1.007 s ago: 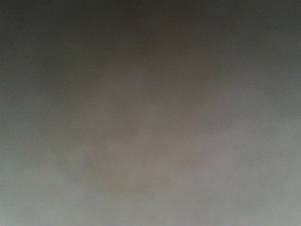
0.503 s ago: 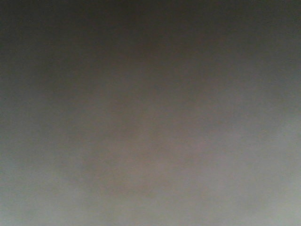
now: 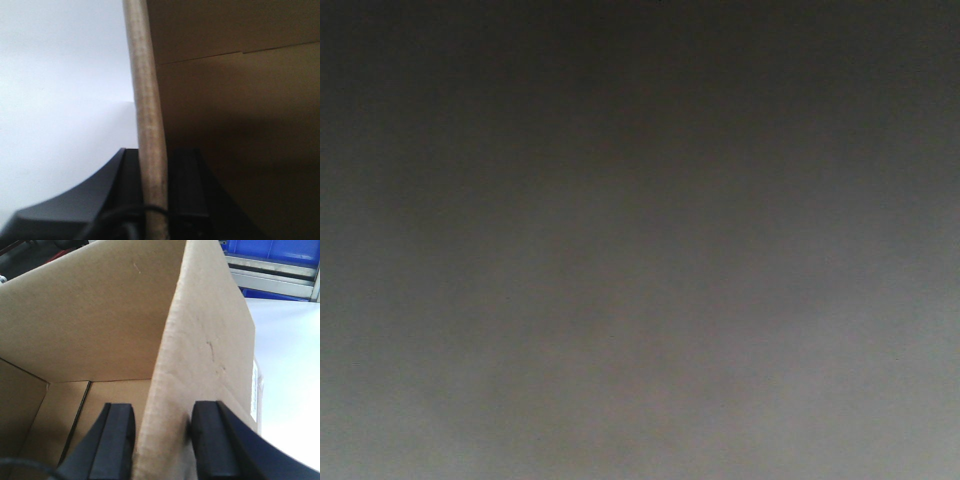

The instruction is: Grab box from left shelf to table start

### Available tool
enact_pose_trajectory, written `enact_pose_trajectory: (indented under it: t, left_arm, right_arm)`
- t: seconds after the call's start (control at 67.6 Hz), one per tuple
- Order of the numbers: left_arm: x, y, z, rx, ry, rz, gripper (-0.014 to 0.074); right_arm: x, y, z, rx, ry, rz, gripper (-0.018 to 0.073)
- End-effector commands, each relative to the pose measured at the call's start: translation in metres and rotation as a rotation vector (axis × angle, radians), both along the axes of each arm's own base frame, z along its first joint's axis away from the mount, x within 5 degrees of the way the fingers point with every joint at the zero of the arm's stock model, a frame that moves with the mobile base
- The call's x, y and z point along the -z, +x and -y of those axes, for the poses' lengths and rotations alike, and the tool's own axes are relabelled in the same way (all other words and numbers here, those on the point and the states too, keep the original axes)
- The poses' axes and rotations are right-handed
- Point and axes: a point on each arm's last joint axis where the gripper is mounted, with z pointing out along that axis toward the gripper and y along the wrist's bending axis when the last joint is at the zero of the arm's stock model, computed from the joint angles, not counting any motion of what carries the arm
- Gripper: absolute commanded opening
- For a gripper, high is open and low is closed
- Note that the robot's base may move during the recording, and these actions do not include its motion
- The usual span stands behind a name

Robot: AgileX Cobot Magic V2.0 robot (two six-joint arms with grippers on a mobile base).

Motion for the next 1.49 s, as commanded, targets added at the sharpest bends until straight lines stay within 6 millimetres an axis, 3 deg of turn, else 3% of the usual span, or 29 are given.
enact_pose_trajectory:
  t: [0.0, 1.48]
  left_arm:
    - [-0.0030, 0.0029, 0.0022, 0.038, 0.010, 0.023, -0.0100]
    - [-0.0017, 0.0010, 0.0049, 0.059, -0.016, -0.005, -0.0100]
  right_arm:
    - [-0.0154, -0.0051, -0.0052, -0.043, 0.094, 0.076, 0.0067]
    - [-0.0167, -0.0047, -0.0049, -0.038, 0.099, 0.090, 0.0067]
